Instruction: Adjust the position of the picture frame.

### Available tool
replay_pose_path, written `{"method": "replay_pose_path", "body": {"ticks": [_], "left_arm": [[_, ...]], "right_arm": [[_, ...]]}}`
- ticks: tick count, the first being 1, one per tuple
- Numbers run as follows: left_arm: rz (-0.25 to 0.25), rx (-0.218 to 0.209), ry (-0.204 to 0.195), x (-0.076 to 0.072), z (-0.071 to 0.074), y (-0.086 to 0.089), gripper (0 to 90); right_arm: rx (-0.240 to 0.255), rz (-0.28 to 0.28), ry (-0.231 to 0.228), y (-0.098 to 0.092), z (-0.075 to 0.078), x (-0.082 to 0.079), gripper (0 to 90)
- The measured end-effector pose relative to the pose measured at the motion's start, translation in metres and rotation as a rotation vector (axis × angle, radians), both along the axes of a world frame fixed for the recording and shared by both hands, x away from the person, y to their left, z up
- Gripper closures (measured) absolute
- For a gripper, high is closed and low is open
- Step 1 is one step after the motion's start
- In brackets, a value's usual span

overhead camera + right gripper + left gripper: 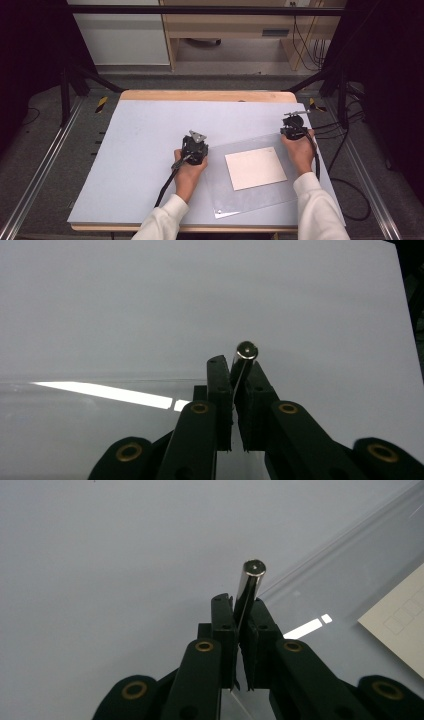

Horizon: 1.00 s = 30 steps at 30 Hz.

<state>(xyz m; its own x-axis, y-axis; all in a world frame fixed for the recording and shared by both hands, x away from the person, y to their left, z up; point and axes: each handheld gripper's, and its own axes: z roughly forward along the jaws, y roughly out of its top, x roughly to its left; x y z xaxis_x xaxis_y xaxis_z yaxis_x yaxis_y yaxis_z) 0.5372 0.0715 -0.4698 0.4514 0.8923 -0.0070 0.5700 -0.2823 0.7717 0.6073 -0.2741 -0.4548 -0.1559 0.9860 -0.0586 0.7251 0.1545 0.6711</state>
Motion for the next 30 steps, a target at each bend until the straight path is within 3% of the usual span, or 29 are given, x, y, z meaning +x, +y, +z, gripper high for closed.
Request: {"method": "replay_pose_path", "body": {"ticks": [12,23,30], "left_arm": [[-0.034,0.038,-0.022,0.001,0.031,0.016,84.5],[-0.036,0.037,-0.025,0.001,0.057,0.049,83.9],[-0.064,0.056,-0.015,0.003,0.077,0.071,84.0]], "right_arm": [[-0.017,0.036,0.024,0.012,0.036,-0.005,85.8],[-0.043,0.094,-0.004,0.04,0.063,-0.007,85.8],[-0.058,0.115,-0.003,0.063,0.085,-0.015,85.8]]}}
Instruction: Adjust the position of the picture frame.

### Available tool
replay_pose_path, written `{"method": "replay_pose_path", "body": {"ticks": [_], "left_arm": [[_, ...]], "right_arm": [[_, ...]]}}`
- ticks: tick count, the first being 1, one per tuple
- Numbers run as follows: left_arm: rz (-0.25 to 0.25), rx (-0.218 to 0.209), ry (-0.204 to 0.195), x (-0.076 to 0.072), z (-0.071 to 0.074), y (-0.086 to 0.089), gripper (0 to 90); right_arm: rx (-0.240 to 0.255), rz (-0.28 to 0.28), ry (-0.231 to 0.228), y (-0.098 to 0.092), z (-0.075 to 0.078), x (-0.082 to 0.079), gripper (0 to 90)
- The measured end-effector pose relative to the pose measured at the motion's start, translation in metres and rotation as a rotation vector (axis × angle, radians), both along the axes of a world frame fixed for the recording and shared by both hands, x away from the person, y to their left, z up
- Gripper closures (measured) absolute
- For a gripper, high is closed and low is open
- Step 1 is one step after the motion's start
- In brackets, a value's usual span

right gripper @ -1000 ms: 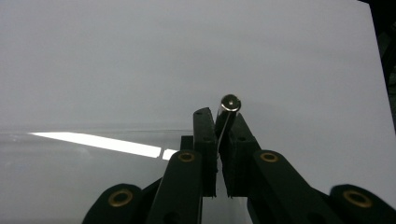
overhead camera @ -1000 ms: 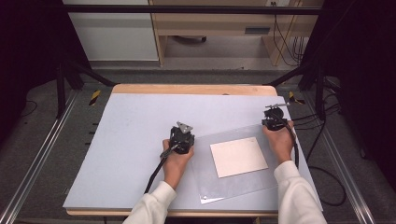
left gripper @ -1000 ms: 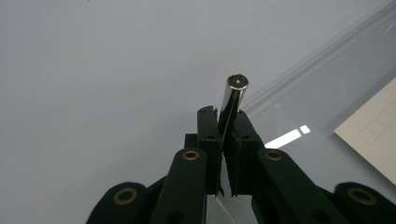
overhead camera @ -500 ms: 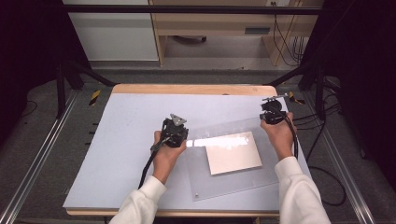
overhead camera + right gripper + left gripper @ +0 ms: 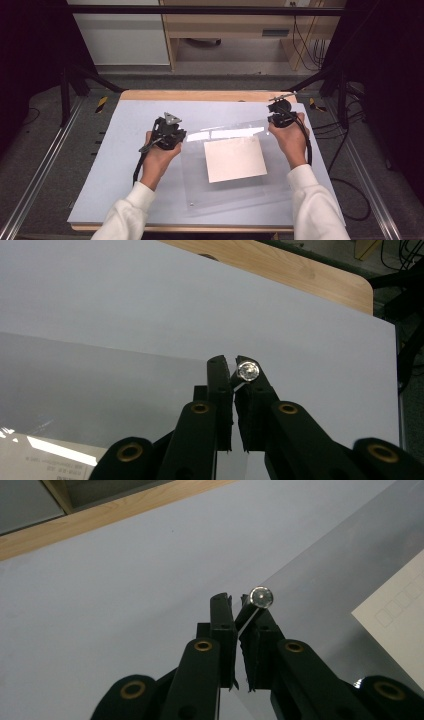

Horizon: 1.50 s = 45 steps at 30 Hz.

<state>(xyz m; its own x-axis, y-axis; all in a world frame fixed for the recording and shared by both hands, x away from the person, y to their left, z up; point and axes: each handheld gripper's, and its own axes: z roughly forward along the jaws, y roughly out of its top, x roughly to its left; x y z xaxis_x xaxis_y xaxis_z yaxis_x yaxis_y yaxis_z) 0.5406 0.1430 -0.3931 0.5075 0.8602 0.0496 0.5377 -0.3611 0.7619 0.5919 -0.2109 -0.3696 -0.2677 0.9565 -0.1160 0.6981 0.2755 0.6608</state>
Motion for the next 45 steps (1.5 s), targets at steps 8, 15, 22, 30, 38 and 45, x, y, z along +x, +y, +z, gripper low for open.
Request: {"method": "replay_pose_path", "body": {"ticks": [8,15,22,30,38,45], "left_arm": [[-0.009,0.003,0.023,0.003,0.012,0.029,83.7],[-0.017,0.02,0.042,0.007,0.011,0.048,83.7],[-0.018,0.038,0.053,0.008,0.008,0.056,83.7],[-0.036,0.067,0.071,0.01,0.0,0.057,83.8],[-0.047,0.084,0.095,0.013,-0.012,0.057,83.7],[-0.066,0.077,0.127,0.018,-0.023,0.056,83.7]], "right_arm": [[0.004,0.019,0.011,0.022,0.004,-0.012,85.8],[0.006,0.026,0.023,0.04,-0.001,-0.023,85.8],[0.0,0.042,0.029,0.051,-0.005,-0.025,85.8],[-0.011,0.049,0.041,0.053,-0.014,-0.027,85.8],[-0.003,0.052,0.077,0.054,-0.03,-0.029,85.8],[-0.004,0.044,0.108,0.053,-0.041,-0.037,85.8]]}}
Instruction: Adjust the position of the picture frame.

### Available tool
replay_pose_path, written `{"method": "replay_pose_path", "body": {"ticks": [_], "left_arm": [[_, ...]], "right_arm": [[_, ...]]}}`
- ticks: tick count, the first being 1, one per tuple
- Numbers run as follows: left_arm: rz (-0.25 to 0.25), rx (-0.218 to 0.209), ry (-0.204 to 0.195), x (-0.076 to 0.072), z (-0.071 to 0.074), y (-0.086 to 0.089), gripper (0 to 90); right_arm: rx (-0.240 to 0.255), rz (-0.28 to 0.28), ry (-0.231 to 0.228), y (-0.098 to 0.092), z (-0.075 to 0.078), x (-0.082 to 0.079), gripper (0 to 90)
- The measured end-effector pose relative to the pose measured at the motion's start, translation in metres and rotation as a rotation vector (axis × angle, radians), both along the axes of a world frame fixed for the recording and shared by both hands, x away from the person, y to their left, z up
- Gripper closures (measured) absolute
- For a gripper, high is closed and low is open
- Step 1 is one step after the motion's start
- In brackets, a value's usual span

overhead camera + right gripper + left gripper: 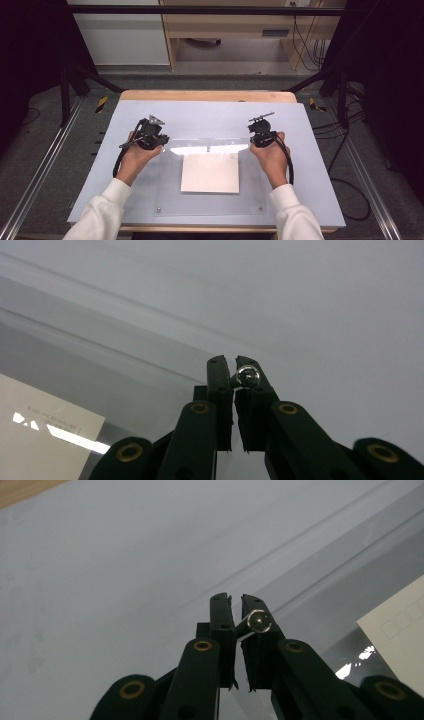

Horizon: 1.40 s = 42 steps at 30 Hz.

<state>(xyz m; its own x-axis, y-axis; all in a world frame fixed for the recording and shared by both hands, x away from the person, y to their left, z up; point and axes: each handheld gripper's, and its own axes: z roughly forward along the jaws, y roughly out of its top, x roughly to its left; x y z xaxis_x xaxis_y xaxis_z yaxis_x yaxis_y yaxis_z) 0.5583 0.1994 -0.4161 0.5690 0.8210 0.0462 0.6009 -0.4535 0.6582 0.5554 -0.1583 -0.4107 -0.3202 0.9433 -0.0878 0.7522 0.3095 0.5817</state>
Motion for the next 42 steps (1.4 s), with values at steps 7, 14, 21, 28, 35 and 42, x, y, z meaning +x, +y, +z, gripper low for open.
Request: {"method": "replay_pose_path", "body": {"ticks": [7,14,21,28,35,42], "left_arm": [[-0.009,-0.019,0.023,0.0,-0.012,0.0,83.8],[-0.004,-0.016,0.039,0.003,-0.019,0.0,84.0],[0.017,-0.023,0.04,0.004,-0.027,0.003,84.2],[0.038,-0.034,0.036,0.005,-0.036,0.001,84.2],[0.045,-0.035,0.045,0.007,-0.04,0.0,84.2],[0.053,-0.035,0.043,0.007,-0.04,0.0,84.2]], "right_arm": [[-0.001,-0.011,0.022,-0.001,-0.009,-0.01,85.8],[0.012,-0.003,0.03,-0.003,-0.019,-0.007,85.8],[0.015,-0.005,0.035,0.0,-0.025,-0.001,85.8],[0.032,-0.003,0.024,-0.002,-0.034,0.0,85.7],[0.043,-0.004,0.03,-0.003,-0.04,0.002,85.6],[0.041,-0.004,0.029,-0.004,-0.041,0.003,85.6]]}}
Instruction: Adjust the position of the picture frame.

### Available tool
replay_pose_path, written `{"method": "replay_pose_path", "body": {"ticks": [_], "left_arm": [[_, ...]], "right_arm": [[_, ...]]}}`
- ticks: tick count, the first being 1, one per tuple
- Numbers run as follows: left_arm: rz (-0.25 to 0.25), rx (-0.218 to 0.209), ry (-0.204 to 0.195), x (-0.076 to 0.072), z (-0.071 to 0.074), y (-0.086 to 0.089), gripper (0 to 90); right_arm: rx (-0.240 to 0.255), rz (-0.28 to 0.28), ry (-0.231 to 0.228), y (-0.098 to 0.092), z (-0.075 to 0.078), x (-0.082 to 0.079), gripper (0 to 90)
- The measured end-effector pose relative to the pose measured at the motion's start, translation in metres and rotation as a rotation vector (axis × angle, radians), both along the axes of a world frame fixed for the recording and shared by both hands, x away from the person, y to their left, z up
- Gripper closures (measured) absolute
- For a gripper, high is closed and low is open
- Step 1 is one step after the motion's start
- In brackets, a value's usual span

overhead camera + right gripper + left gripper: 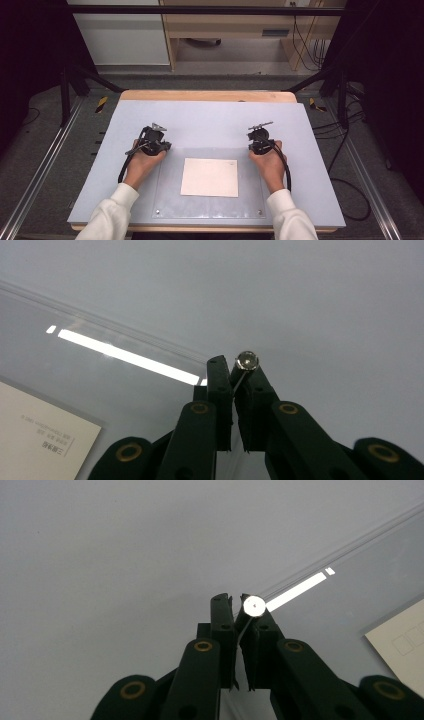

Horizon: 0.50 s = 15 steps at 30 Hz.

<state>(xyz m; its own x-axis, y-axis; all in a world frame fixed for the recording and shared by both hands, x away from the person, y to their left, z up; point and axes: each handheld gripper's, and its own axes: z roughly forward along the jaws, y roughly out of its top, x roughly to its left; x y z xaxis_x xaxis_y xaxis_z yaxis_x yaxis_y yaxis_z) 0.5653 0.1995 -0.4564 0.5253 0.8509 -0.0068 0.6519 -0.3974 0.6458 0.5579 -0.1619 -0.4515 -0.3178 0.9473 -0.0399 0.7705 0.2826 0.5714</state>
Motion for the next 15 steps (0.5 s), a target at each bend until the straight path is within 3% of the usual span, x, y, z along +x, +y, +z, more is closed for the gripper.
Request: {"method": "replay_pose_path", "body": {"ticks": [7,8,12,15], "left_arm": [[0.028,0.003,-0.008,-0.003,0.0,-0.002,83.8],[0.034,-0.002,-0.027,-0.004,0.0,-0.002,82.9],[0.055,0.019,-0.092,-0.013,0.009,-0.002,62.0],[0.07,-0.01,-0.132,-0.021,0.015,0.001,48.4]], "right_arm": [[0.008,-0.002,-0.013,0.0,-0.001,-0.001,85.3],[0.006,0.002,-0.019,0.0,-0.001,-0.001,84.8],[0.009,0.031,-0.101,-0.004,0.003,-0.008,65.6],[0.021,0.042,-0.163,-0.007,0.007,-0.015,60.0]]}}
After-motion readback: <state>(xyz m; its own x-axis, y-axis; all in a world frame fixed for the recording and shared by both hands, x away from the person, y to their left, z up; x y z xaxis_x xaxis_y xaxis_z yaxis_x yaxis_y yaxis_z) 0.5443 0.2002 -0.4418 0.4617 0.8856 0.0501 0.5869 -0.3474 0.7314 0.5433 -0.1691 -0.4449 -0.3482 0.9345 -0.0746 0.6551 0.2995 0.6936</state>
